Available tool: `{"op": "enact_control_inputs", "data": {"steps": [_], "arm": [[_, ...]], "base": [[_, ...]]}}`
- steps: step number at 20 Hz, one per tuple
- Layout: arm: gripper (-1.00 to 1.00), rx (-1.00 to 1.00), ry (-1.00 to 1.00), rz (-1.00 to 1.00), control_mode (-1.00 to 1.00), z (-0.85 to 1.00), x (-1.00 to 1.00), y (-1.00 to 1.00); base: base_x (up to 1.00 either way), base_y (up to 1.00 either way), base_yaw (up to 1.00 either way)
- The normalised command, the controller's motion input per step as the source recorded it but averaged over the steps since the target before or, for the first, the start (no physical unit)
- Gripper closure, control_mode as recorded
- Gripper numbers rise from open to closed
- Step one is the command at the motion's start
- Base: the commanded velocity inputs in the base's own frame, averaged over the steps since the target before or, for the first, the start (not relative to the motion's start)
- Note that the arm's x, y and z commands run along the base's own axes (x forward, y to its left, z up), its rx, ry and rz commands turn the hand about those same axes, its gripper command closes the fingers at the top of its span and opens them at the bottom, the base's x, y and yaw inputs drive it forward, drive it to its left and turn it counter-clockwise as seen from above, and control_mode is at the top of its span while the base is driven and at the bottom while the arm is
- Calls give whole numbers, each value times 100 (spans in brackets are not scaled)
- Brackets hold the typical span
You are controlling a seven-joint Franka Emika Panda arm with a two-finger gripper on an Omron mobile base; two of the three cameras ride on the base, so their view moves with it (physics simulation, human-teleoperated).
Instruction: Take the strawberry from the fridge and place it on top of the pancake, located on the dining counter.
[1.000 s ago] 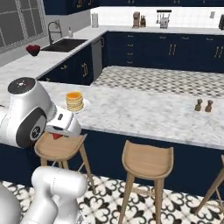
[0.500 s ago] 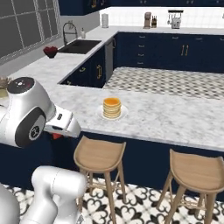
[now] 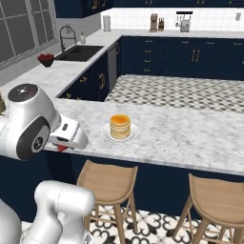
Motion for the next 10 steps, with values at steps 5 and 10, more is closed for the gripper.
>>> {"op": "enact_control_inputs", "data": {"steps": [5, 10], "arm": [[100, 0, 0, 0, 100, 0, 0, 0], [100, 0, 0, 0, 100, 0, 0, 0]], "base": [[42, -2, -9], [5, 0, -1]]}}
